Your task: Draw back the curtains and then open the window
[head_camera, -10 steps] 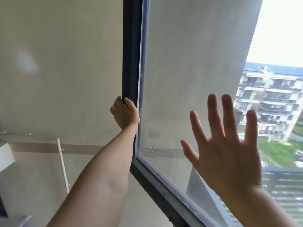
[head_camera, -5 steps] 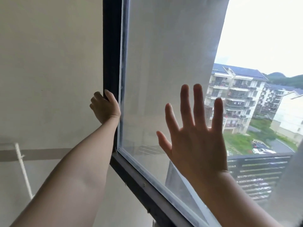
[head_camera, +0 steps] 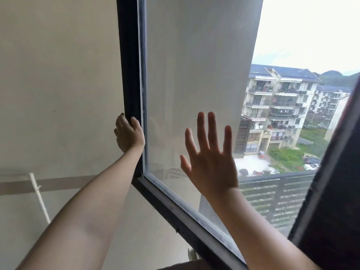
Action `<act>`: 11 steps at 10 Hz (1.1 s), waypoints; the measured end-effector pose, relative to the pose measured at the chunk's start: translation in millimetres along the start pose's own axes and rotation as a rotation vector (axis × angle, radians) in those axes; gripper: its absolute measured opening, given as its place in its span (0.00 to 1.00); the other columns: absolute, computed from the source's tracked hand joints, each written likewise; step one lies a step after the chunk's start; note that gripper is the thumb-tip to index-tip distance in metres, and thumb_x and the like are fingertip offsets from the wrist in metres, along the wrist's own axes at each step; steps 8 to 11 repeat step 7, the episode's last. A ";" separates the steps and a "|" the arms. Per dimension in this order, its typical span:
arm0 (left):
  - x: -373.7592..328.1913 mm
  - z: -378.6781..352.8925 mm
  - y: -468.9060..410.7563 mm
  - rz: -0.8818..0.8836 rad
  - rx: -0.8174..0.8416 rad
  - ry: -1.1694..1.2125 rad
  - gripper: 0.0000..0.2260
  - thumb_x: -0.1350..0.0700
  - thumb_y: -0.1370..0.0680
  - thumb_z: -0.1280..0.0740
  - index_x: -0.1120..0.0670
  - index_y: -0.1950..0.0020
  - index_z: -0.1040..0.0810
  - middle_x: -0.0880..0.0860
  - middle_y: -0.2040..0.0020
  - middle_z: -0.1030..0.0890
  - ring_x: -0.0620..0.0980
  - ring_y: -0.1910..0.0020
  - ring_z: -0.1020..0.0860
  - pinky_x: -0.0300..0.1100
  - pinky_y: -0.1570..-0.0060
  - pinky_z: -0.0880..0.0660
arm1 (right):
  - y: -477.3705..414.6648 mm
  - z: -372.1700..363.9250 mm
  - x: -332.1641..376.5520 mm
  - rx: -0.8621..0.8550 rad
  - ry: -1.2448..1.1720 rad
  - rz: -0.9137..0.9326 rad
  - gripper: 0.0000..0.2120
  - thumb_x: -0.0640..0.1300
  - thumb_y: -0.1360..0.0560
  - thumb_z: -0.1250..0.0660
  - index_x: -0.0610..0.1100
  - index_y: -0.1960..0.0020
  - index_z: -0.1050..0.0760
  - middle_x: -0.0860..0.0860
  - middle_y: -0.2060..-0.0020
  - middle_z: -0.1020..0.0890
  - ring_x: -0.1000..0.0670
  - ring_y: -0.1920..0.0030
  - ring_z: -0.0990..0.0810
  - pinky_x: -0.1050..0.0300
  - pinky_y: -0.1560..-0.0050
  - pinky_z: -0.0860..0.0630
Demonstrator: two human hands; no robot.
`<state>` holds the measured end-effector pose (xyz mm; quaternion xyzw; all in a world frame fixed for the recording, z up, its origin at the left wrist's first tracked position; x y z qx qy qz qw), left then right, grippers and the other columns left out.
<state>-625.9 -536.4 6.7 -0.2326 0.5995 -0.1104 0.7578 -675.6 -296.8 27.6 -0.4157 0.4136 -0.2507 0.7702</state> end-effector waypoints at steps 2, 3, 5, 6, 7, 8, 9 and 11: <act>-4.3 10.5 45.6 0.027 0.130 -0.060 0.21 0.52 0.20 0.48 0.57 0.28 0.41 0.57 0.26 0.37 0.61 0.30 0.37 0.55 0.34 0.37 | -1.3 4.7 -0.5 -0.045 0.010 0.004 0.28 0.62 0.33 0.38 0.47 0.39 0.28 0.43 0.33 0.28 0.41 0.32 0.31 0.43 0.34 0.46; 6.4 24.7 89.5 0.099 0.206 -0.105 0.22 0.51 0.20 0.48 0.55 0.27 0.43 0.56 0.25 0.39 0.60 0.29 0.39 0.57 0.31 0.41 | -0.7 5.2 -1.4 -0.036 -0.011 0.010 0.28 0.61 0.34 0.36 0.46 0.39 0.27 0.42 0.34 0.28 0.41 0.33 0.30 0.40 0.34 0.48; 9.5 93.7 145.1 0.090 0.200 -0.243 0.22 0.52 0.21 0.45 0.56 0.28 0.40 0.56 0.27 0.36 0.60 0.32 0.36 0.55 0.35 0.38 | -0.8 11.9 -1.2 0.180 -0.078 0.022 0.31 0.63 0.35 0.35 0.47 0.38 0.28 0.41 0.32 0.30 0.40 0.31 0.33 0.40 0.31 0.60; 2.9 133.8 160.1 0.037 0.175 -0.320 0.21 0.54 0.22 0.43 0.58 0.29 0.39 0.58 0.29 0.33 0.59 0.33 0.34 0.54 0.36 0.36 | 11.4 27.4 3.3 0.292 -0.297 0.076 0.30 0.60 0.27 0.42 0.47 0.30 0.41 0.38 0.26 0.45 0.37 0.26 0.49 0.40 0.31 0.65; -8.6 166.6 186.7 0.015 0.163 -0.335 0.21 0.57 0.23 0.42 0.58 0.31 0.37 0.58 0.30 0.31 0.60 0.33 0.34 0.52 0.37 0.36 | 52.4 50.8 13.5 0.302 -0.477 0.071 0.29 0.56 0.30 0.35 0.47 0.33 0.34 0.36 0.29 0.37 0.36 0.28 0.41 0.35 0.29 0.49; -8.6 166.6 186.7 0.015 0.163 -0.335 0.21 0.57 0.23 0.42 0.58 0.31 0.37 0.58 0.30 0.31 0.60 0.33 0.34 0.52 0.37 0.36 | 52.4 50.8 13.5 0.302 -0.477 0.071 0.29 0.56 0.30 0.35 0.47 0.33 0.34 0.36 0.29 0.37 0.36 0.28 0.41 0.35 0.29 0.49; -8.6 166.6 186.7 0.015 0.163 -0.335 0.21 0.57 0.23 0.42 0.58 0.31 0.37 0.58 0.30 0.31 0.60 0.33 0.34 0.52 0.37 0.36 | 52.4 50.8 13.5 0.302 -0.477 0.071 0.29 0.56 0.30 0.35 0.47 0.33 0.34 0.36 0.29 0.37 0.36 0.28 0.41 0.35 0.29 0.49; -8.6 166.6 186.7 0.015 0.163 -0.335 0.21 0.57 0.23 0.42 0.58 0.31 0.37 0.58 0.30 0.31 0.60 0.33 0.34 0.52 0.37 0.36 | 52.4 50.8 13.5 0.302 -0.477 0.071 0.29 0.56 0.30 0.35 0.47 0.33 0.34 0.36 0.29 0.37 0.36 0.28 0.41 0.35 0.29 0.49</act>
Point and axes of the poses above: each hand's wrist, its own y-axis away from the middle knuckle, its own z-axis out of the back of the hand, x = y × z, the point moved 6 cm from there along -y, towards the middle knuckle
